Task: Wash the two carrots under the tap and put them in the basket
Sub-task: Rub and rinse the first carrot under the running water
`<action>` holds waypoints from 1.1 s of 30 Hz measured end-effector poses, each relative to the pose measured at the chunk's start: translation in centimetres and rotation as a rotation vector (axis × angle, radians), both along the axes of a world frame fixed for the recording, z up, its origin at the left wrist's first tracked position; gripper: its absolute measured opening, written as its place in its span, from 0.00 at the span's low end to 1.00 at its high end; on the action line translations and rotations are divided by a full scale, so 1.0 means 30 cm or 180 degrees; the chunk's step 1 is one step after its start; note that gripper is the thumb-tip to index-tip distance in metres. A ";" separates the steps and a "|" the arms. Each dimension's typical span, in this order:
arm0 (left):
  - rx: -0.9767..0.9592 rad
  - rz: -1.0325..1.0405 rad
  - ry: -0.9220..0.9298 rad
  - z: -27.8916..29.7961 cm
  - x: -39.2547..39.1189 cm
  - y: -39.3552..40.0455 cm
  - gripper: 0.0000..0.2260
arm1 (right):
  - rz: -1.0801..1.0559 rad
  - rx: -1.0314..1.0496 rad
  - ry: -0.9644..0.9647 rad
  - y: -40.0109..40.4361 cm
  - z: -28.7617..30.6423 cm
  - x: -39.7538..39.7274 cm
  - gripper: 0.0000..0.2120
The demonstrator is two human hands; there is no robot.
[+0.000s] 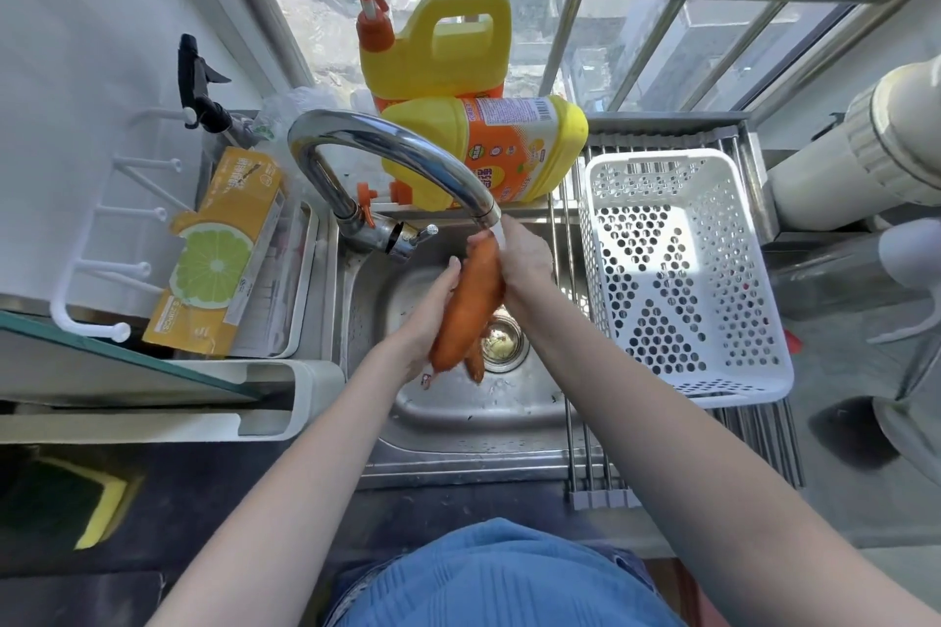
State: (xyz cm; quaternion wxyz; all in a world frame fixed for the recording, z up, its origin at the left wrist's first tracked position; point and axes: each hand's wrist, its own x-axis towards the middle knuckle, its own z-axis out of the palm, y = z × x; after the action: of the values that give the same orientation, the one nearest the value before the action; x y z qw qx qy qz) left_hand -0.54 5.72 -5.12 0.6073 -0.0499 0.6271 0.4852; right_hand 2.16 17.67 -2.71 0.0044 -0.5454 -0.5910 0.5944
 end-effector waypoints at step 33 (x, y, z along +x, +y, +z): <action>-0.0164 -0.0096 0.2288 0.031 0.086 0.020 0.13 | -0.0753 -0.0296 0.0311 0.031 -0.062 -0.033 0.09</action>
State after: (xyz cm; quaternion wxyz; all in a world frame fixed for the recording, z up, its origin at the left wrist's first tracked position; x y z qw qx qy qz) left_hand 2.04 6.31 -4.20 0.3535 0.1179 0.8133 0.4468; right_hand 1.16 18.60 -4.58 0.0780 -0.5813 -0.4935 0.6423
